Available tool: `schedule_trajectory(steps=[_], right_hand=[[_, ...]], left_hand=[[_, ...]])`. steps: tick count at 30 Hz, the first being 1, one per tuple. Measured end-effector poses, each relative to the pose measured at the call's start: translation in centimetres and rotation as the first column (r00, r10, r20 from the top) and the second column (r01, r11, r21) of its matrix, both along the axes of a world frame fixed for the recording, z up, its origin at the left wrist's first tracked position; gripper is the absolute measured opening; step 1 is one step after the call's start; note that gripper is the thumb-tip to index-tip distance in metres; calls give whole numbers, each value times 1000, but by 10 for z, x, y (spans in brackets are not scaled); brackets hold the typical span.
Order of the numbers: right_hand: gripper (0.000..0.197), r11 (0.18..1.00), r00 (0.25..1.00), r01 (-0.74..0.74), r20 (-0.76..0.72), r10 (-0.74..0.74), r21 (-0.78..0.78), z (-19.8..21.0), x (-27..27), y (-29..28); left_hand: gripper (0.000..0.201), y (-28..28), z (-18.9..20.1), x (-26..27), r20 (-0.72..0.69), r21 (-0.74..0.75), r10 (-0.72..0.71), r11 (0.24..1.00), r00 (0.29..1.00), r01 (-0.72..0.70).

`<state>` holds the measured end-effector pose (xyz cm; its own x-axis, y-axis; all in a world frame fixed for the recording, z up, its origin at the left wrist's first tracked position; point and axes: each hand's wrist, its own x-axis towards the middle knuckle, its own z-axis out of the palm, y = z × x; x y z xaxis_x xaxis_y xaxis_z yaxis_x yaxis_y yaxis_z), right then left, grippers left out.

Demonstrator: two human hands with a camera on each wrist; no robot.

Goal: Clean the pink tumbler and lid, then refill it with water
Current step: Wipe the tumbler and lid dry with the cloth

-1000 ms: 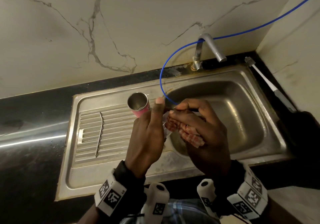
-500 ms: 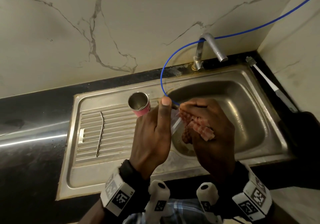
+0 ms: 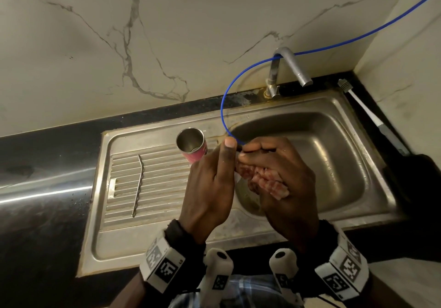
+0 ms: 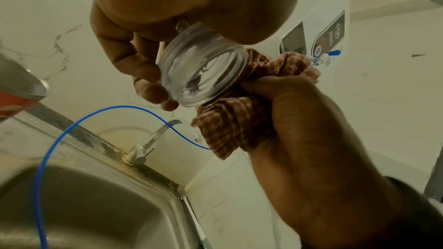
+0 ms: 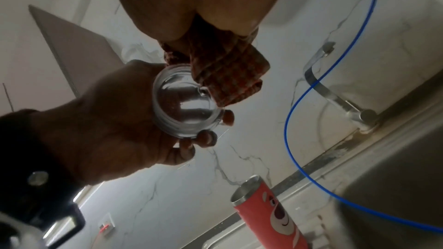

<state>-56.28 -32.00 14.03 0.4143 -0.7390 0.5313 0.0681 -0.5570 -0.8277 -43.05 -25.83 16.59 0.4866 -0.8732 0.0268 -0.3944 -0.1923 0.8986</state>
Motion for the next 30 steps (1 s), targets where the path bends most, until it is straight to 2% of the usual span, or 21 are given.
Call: schedule_trajectory(steps=[3, 5, 6, 8, 9, 11, 12, 14, 17, 19, 22, 25, 28, 29, 30], right_hand=[[18, 998, 998, -5, -56, 2, -63, -2, -2, -4], [18, 995, 995, -64, -80, 57, -77, -2, -3, -2], [16, 993, 992, -113, -68, 110, -30, -6, -3, 1], [11, 985, 983, -167, -67, 169, 37, -4, 0, 8], [15, 985, 981, -169, -97, 171, 24, -5, 1, 11], [14, 979, 977, -190, -89, 196, 71, -1, 0, 13], [12, 985, 980, -165, -102, 169, 45, 0, -1, 12], [19, 994, 984, -80, -164, 67, -73, -6, -3, 5], [21, 995, 983, -7, -181, -11, -98, -10, -3, -6], [20, 992, 983, -15, -183, -8, -124, -8, -4, -5], [23, 985, 984, -53, -178, 23, -167, 1, -3, 8], [26, 972, 981, -95, -188, 54, -213, 5, -6, 8], [26, 992, 981, -12, -196, -13, -126, -9, -3, -5], [22, 997, 987, 0, -159, -12, -74, -13, 1, -8], [19, 999, 995, -12, -97, 8, -40, -14, 6, -7]], left_hand=[[56, -1, -5, 3, -133, 49, -7, 999, 991, 14], [61, -2, -4, 4, -245, 68, -5, 997, 969, 22], [65, -3, -2, 4, -286, 72, 3, 997, 958, 19], [71, -3, 0, 2, -339, 76, 38, 997, 940, -13], [75, -3, 0, 2, -353, 77, 57, 996, 934, -32], [90, -1, 0, 0, -327, 78, 73, 996, 942, -50], [100, 1, 0, -2, -278, 74, 75, 996, 958, -56], [109, 3, -2, -3, -159, 20, 95, 995, 983, -93], [93, 5, -4, -7, -116, -58, 132, 988, 984, -140], [96, 6, -7, -6, -89, -72, 111, 990, 990, -117], [87, 7, -9, -4, 90, -74, 82, 994, 993, -76], [94, 7, -7, -3, 51, -85, 79, 994, 996, -74], [107, 9, -4, -6, -11, -130, 93, 987, 996, -93], [99, 9, -5, -6, -9, -156, 109, 982, 994, -109], [81, 8, -6, -5, 48, -183, 133, 976, 990, -122]])
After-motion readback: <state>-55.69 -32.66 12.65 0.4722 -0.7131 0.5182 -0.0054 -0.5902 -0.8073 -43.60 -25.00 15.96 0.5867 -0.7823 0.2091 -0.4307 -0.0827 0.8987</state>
